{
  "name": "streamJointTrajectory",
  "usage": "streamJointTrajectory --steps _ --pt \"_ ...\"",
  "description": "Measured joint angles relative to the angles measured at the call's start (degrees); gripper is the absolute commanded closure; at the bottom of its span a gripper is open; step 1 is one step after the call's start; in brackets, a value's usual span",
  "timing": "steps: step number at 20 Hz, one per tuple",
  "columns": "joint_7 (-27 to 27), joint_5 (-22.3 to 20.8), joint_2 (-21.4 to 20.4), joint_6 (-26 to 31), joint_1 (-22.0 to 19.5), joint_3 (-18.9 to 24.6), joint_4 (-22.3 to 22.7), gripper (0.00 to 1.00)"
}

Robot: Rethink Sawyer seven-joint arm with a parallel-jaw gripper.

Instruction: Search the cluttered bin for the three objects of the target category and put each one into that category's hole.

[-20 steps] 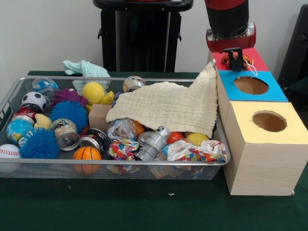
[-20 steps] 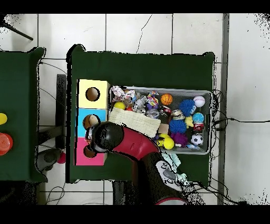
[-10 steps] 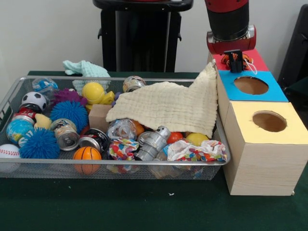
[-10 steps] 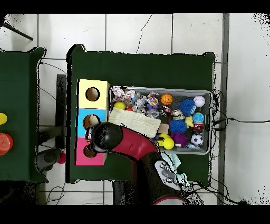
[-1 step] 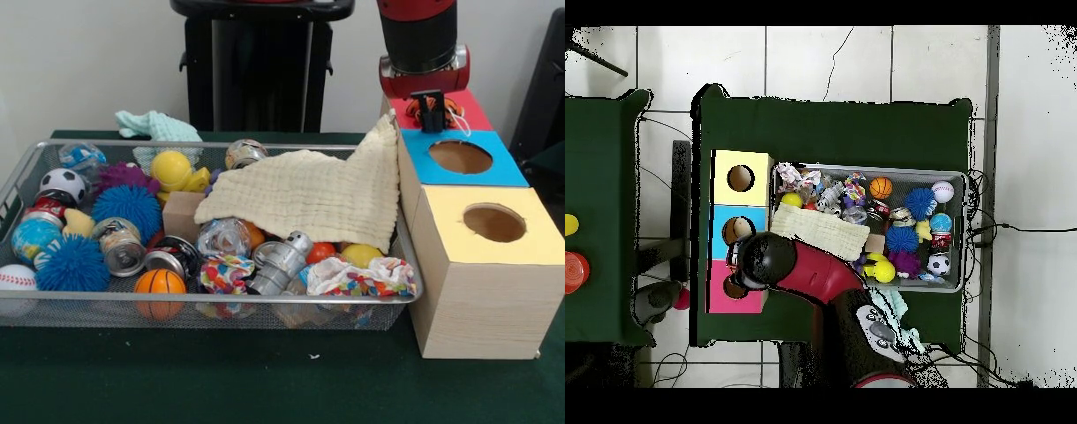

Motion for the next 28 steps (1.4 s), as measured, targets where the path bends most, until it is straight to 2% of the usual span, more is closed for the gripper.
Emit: streamJointTrajectory --steps 17,28 --pt "0.0 -0.3 0.0 1.3 0.1 -0.7 0.0 1.0" --pt "0.0 -0.3 -0.1 4.2 0.1 -0.7 0.0 1.0"
